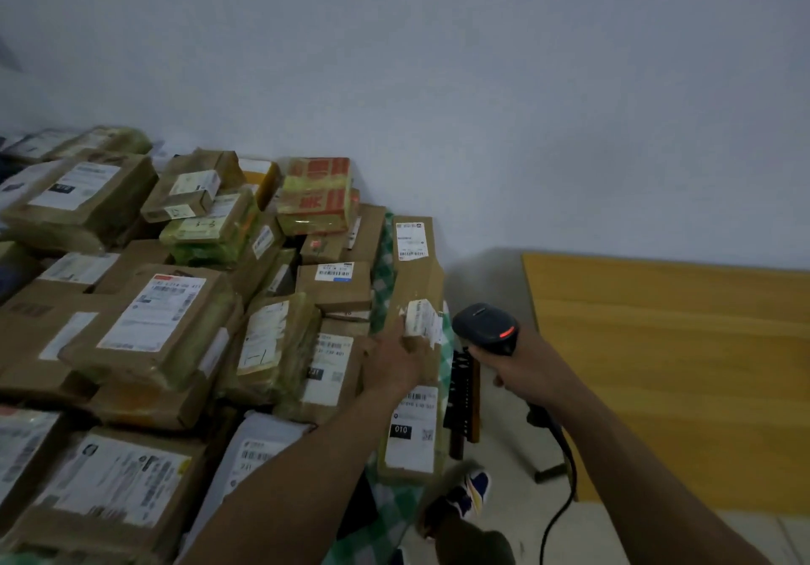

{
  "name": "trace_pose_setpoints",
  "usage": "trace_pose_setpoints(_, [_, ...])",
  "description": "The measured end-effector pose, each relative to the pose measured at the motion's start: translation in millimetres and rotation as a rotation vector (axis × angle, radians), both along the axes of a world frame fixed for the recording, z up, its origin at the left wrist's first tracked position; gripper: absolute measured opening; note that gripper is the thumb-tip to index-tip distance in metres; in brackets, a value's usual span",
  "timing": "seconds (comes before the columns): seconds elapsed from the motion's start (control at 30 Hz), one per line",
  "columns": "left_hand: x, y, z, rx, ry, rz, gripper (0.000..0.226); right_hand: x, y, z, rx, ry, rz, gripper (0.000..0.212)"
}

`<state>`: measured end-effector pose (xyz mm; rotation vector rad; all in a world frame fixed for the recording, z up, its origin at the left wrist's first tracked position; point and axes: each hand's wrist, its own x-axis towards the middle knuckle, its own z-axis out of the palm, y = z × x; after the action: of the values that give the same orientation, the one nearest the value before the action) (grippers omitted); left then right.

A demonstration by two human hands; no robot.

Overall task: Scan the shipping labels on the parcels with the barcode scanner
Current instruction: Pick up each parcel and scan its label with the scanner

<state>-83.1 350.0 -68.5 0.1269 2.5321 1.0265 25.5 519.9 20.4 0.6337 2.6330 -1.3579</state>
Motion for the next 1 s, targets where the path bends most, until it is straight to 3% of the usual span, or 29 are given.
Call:
trace_pose_setpoints(0.17, [2,22,-13,-0.067,0.003,0.028,0.073,-6,5,-13,-0.037,-0.038,-0.031,0.024])
trace_pose_setpoints(0.3, [2,29,-8,-0.121,-0.021,-0.091,0.075,-9,6,-17,-0.043,-0.059,-0.012,0.021])
trace_pose_setpoints(0.47, [-6,24,-21,-0.123,-0.039,-0.148,0.095,-12,9,-22,-0.052,-0.064,-0.009,0.025])
trace_pose_setpoints(0.6, [0,19,-10,-0.126,0.043,-0.186,0.087,-18,7,-25,-0.051,-0.055,0.004,0.022])
trace_pose_setpoints(0.73, [4,-21,0,-0.044,0.171,-0.028,0.063,-26,-4,-26,-0.082,-0.037,0.063,0.013])
trace_pose_setpoints(0.87, [-15,-100,3,-0.146,0.395,0.211,0.062,-35,-30,-23,-0.159,-0.019,0.144,0.028])
trace_pose_setpoints(0.93, [-24,-133,5,-0.217,0.379,0.279,0.068,-42,-43,-22,-0.17,-0.018,0.2,0.035])
trace_pose_setpoints(1.0, [-29,-155,5,-0.264,0.245,0.307,0.08,-48,-55,-21,-0.165,-0.02,0.243,0.041])
